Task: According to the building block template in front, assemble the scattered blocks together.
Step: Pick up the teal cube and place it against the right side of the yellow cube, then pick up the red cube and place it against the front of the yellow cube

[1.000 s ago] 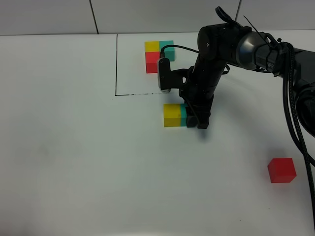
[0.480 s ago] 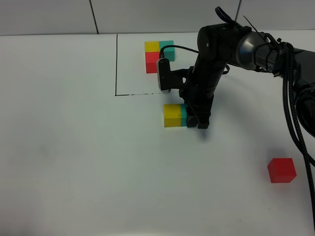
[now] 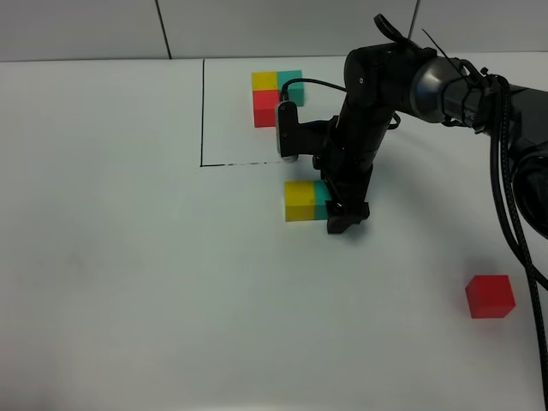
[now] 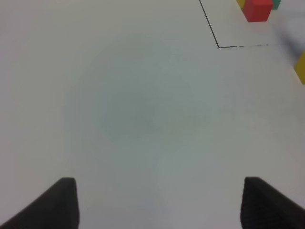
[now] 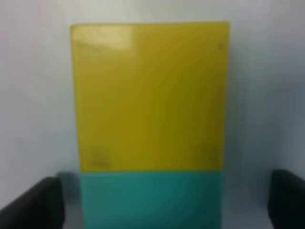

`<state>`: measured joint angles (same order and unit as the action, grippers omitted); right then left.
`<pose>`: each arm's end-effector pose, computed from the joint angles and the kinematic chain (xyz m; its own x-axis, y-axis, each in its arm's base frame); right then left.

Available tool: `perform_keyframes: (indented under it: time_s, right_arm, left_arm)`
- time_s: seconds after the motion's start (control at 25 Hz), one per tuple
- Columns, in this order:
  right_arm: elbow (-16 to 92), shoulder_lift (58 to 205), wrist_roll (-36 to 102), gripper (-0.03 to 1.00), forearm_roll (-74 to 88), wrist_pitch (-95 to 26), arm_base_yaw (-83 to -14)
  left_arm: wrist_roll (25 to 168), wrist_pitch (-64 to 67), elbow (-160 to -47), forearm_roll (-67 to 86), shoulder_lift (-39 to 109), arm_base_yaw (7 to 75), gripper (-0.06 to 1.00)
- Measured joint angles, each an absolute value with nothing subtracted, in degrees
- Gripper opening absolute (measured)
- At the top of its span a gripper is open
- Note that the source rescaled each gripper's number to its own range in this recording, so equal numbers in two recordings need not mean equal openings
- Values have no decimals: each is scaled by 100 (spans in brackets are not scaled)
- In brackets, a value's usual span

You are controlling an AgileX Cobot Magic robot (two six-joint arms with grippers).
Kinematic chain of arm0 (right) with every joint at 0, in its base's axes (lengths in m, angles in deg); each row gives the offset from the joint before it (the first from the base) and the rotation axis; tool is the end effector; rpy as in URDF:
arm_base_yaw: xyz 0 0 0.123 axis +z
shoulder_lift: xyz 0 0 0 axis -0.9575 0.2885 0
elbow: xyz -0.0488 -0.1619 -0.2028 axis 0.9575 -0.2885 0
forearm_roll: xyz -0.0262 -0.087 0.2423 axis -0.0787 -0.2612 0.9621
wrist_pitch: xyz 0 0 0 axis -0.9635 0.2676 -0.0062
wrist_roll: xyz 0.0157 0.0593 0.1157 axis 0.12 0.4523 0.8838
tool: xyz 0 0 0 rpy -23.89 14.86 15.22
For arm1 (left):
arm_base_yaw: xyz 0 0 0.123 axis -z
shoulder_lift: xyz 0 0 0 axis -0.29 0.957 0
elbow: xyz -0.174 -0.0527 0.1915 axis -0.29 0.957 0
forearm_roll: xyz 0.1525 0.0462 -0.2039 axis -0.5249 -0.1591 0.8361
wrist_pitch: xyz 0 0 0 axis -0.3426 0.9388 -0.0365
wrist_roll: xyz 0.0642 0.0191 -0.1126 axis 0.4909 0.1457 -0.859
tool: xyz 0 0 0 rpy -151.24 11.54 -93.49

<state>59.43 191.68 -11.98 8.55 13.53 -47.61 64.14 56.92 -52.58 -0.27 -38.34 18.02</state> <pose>0.4086 0.2169 0.0630 -0.0182 -0.9834 -0.1806 -0.9989 0.0255 -0.0381 0.0581 -0.0081 0.2673 -0.4256 -0.0016 -0.9049 0.0641 0.9974 -0.0319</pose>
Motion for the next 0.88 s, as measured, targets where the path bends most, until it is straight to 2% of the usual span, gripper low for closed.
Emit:
perform_keyframes:
  time_s: [0.12,0.36,0.48,0.72,0.88]
  right_arm:
    - [5937,19016,-876,96,728,1402,-4830]
    - [5610,18323,470,100,588,1625,-5119]
    - [4749,17772,1323,100,588,1307,-5364]
    - [2125,16039,3550,100,556,-371,-5858]
    - [984,15065,4451,99,426,-804,-6215]
  left_arm:
    - [6414,5692,-5258,-32,-3834,1802,61]
    - [6414,5692,-5258,-32,-3834,1802,61]
    - [6414,5692,-5258,-32,-3834,1802,61]
    - [6414,5692,-5258,-32,-3834,1802,61]
    - [6418,5692,-5258,-32,-3834,1802,61]
